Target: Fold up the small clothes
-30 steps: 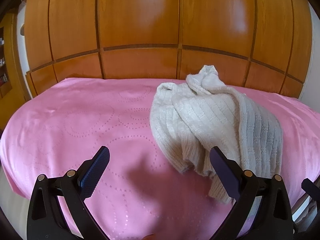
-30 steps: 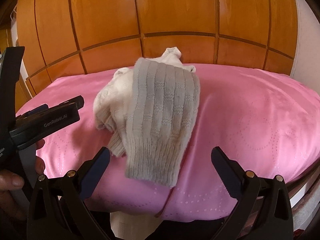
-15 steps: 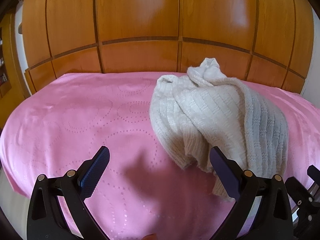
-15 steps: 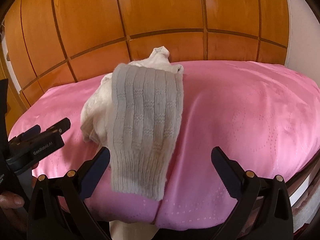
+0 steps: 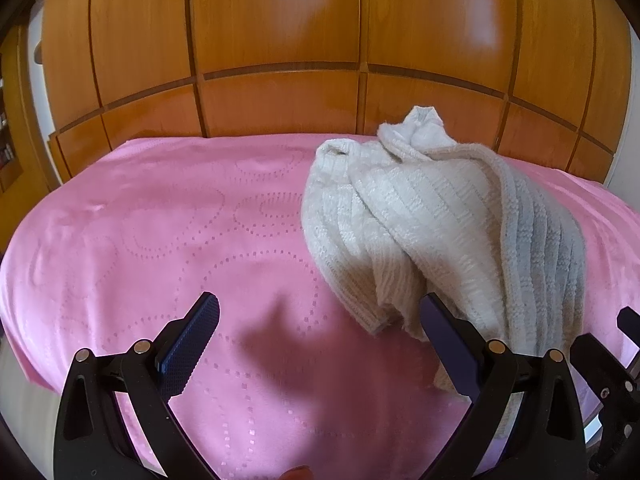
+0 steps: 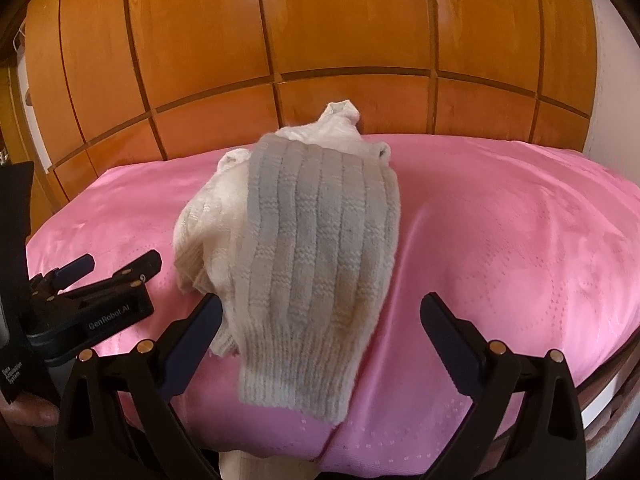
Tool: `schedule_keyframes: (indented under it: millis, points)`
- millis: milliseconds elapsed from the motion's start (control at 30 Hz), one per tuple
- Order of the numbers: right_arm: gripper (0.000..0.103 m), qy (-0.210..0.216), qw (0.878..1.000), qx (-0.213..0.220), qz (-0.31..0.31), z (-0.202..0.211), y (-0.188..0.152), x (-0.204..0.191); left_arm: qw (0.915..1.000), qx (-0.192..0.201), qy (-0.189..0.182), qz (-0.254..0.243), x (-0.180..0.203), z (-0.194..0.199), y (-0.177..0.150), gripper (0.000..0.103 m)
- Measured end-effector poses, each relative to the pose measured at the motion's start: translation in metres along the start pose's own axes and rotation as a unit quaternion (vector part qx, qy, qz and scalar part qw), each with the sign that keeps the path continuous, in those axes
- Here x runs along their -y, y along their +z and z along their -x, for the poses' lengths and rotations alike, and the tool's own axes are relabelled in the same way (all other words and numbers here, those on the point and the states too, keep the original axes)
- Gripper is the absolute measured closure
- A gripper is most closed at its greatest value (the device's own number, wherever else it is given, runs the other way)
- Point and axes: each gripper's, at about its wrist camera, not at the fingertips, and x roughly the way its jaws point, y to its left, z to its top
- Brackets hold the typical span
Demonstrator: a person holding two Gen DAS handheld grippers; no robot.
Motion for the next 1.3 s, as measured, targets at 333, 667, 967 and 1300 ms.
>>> schedule_keyframes:
  millis: [333, 667, 967, 1300]
  points:
    - [0.025, 0.019, 0.999, -0.026, 0.003, -0.043, 0.022, -0.019, 0.9990, -0.023, -0.021, 0.032, -0.019, -0.003, 0.000, 0.004]
    - [0.090, 0.013, 0.999, -0.040, -0.016, -0.045, 0.043, 0.027, 0.9771, -0.057, -0.205, 0.006, 0.003, -0.004, 0.004, 0.030]
    - [0.090, -0.082, 0.993, 0.014, -0.081, -0.039, 0.083, 0.124, 0.9543, -0.135, -0.265, -0.029, 0.061, -0.045, 0.010, 0.053]
    - [0.090, -0.173, 0.972, -0.017, -0.161, -0.092, 0.098, 0.225, 0.9477, -0.103, -0.299, 0.040, 0.012, -0.047, 0.064, 0.094]
